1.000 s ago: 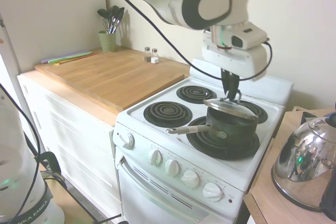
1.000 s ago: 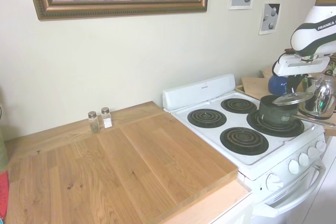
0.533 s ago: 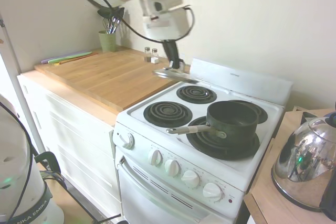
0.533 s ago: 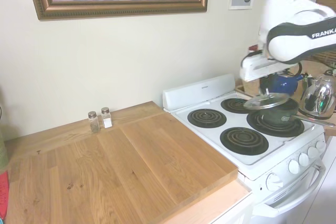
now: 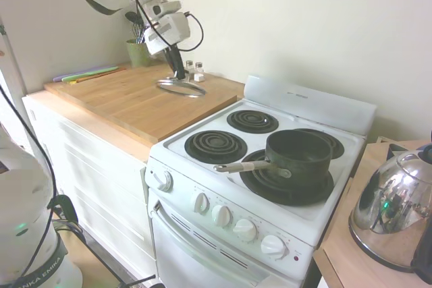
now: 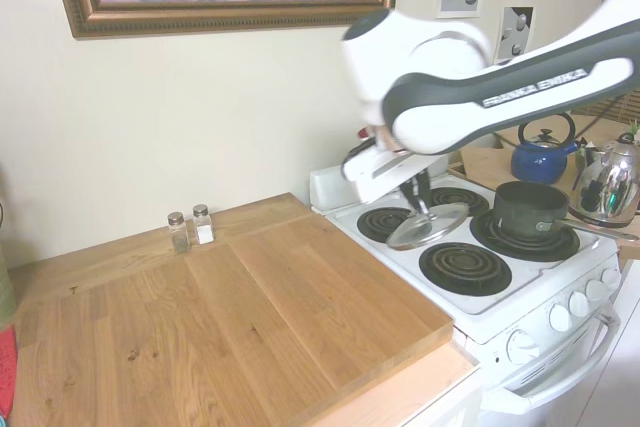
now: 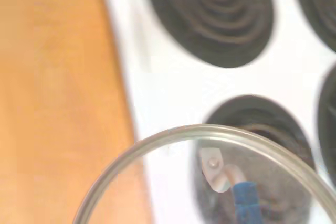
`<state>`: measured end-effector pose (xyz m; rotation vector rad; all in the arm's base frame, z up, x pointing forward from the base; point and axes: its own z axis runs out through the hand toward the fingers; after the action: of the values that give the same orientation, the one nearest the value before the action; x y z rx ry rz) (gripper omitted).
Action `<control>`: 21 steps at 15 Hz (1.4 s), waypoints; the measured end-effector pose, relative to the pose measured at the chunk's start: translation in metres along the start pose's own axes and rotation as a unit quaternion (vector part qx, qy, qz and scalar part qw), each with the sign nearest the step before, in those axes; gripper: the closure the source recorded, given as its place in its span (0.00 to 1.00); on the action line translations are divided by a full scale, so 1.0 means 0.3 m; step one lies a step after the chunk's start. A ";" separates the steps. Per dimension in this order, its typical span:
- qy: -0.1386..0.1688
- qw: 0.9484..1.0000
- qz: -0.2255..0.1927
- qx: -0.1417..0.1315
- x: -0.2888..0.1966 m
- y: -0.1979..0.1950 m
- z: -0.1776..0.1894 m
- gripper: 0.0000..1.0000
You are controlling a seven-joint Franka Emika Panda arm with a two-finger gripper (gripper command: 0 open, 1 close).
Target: Uncover the lid of the pot
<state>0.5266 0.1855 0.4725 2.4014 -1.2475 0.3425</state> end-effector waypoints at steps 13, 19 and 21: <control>-0.083 0.989 -0.115 -0.041 -0.132 -0.371 0.169 1.00; -0.158 0.969 -0.189 0.003 -0.043 -0.364 0.233 1.00; -0.183 0.959 -0.215 0.014 -0.020 -0.355 0.260 1.00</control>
<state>0.6129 0.2084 0.3752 2.7549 -0.8125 -0.2271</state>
